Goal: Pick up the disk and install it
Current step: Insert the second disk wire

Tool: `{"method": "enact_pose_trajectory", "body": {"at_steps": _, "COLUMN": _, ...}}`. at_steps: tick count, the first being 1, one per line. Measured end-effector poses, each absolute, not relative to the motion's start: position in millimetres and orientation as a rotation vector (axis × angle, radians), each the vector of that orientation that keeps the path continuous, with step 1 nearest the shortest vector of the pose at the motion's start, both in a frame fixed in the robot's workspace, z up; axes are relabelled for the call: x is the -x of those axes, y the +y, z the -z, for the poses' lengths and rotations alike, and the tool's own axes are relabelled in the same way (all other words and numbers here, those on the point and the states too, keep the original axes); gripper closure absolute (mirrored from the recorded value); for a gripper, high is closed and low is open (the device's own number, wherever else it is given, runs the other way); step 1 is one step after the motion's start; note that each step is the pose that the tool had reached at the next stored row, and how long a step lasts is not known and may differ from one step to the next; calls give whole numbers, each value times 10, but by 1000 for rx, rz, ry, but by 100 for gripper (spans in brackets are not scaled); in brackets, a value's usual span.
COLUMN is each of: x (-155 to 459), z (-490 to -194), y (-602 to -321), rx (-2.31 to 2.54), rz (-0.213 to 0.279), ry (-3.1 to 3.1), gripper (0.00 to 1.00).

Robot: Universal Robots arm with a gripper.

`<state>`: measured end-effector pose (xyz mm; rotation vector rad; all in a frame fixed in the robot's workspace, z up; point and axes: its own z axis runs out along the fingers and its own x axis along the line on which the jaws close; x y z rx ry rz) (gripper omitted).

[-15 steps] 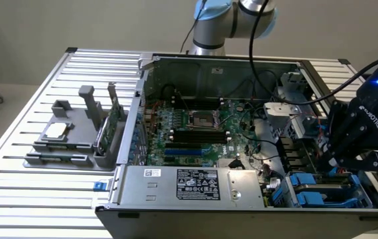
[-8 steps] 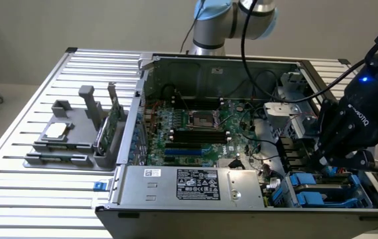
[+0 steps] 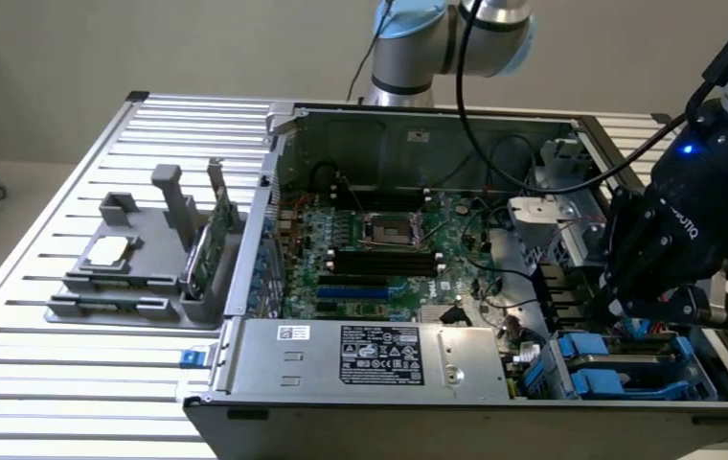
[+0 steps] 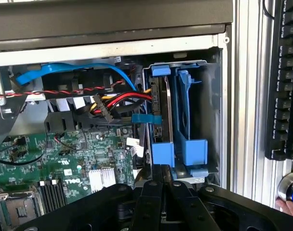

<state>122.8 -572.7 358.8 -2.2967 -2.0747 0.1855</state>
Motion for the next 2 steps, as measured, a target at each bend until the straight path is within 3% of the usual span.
{"method": "enact_pose_trajectory", "body": {"at_steps": 2, "x": -1228, "z": -3588, "y": -5727, "rx": 2297, "rz": -185, "ry": -2075, "gripper": 89}}
